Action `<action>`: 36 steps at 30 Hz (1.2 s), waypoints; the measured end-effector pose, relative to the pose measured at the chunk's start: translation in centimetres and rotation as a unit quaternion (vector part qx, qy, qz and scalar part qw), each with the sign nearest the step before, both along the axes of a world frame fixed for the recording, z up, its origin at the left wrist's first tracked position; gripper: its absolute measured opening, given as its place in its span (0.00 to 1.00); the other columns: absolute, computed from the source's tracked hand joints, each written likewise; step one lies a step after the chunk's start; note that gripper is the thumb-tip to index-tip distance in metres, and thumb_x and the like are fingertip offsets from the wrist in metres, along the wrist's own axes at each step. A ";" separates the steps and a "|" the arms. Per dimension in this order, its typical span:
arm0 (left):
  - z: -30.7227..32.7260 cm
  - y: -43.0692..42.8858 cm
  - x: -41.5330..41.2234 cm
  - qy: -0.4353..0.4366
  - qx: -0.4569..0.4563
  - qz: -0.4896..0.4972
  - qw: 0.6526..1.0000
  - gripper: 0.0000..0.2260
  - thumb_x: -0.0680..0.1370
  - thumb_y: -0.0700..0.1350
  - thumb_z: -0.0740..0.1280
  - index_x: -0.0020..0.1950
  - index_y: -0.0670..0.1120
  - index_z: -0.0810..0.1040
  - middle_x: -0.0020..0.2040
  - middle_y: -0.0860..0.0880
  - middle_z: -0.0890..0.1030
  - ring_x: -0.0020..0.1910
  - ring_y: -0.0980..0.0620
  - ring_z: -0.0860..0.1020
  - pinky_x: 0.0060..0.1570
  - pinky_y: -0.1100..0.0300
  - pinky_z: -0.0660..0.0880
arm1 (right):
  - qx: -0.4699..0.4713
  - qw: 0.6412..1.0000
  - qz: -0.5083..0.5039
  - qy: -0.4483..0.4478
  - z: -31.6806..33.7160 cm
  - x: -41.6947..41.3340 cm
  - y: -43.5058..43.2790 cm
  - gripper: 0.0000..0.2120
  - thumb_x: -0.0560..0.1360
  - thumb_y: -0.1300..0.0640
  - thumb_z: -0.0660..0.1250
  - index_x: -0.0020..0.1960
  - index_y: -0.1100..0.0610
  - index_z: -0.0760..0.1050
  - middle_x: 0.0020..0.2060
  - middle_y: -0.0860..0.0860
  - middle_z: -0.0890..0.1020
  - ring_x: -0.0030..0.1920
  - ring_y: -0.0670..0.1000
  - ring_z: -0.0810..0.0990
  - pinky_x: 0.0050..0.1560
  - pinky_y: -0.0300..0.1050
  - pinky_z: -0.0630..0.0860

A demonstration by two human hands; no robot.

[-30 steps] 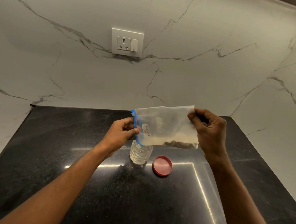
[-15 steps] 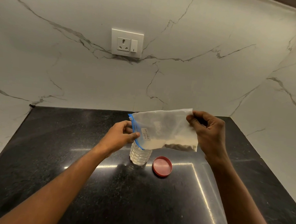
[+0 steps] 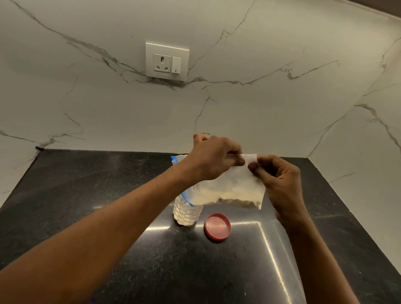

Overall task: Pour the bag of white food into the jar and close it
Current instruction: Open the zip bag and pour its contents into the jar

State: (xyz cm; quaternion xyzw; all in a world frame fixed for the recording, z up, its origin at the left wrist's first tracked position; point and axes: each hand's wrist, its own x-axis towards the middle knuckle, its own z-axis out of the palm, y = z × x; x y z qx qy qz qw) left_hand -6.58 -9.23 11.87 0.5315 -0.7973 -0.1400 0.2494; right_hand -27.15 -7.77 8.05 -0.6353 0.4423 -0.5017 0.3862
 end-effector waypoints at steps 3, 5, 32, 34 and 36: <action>-0.4 0.1 0.1 0.052 0.012 -0.004 0.999 0.06 0.83 0.50 0.69 0.52 0.53 0.87 0.46 0.58 0.82 0.55 0.52 0.79 0.54 0.50 0.57 | 0.058 0.998 0.030 0.023 -0.2 -0.8 0.1 0.23 0.68 0.48 0.80 0.61 0.42 0.78 0.53 0.49 0.86 0.54 0.49 0.87 0.48 0.45 0.86; -0.6 0.2 0.1 0.077 0.028 -0.013 0.997 0.06 0.83 0.47 0.69 0.53 0.51 0.87 0.46 0.59 0.81 0.56 0.51 0.79 0.56 0.49 0.59 | 0.107 0.989 0.052 0.094 -1.0 -1.2 0.5 0.27 0.66 0.46 0.80 0.63 0.40 0.76 0.55 0.46 0.85 0.55 0.46 0.85 0.46 0.39 0.84; -6.7 3.0 5.6 0.360 0.015 0.261 0.896 0.35 0.69 0.70 0.75 0.71 0.58 0.73 0.72 0.50 0.70 0.73 0.50 0.68 0.68 0.49 0.68 | 0.079 0.995 -0.021 -0.055 -3.3 0.1 1.3 0.12 0.74 0.50 0.74 0.50 0.58 0.85 0.46 0.58 0.88 0.46 0.61 0.88 0.44 0.57 0.87; -8.9 4.2 6.9 0.428 0.089 0.270 0.858 0.35 0.68 0.69 0.75 0.71 0.55 0.72 0.67 0.52 0.75 0.67 0.51 0.75 0.63 0.55 0.74 | 0.085 0.994 -0.018 -0.063 -3.2 0.2 1.2 0.10 0.76 0.50 0.73 0.50 0.57 0.85 0.46 0.57 0.88 0.46 0.62 0.88 0.44 0.58 0.87; -10.7 5.0 7.7 0.434 0.198 0.220 0.851 0.31 0.70 0.64 0.76 0.68 0.54 0.74 0.60 0.53 0.82 0.59 0.55 0.82 0.60 0.56 0.80 | 0.085 0.994 -0.018 -0.071 -3.2 0.3 1.1 0.08 0.77 0.51 0.72 0.50 0.55 0.85 0.46 0.56 0.88 0.46 0.62 0.88 0.44 0.59 0.87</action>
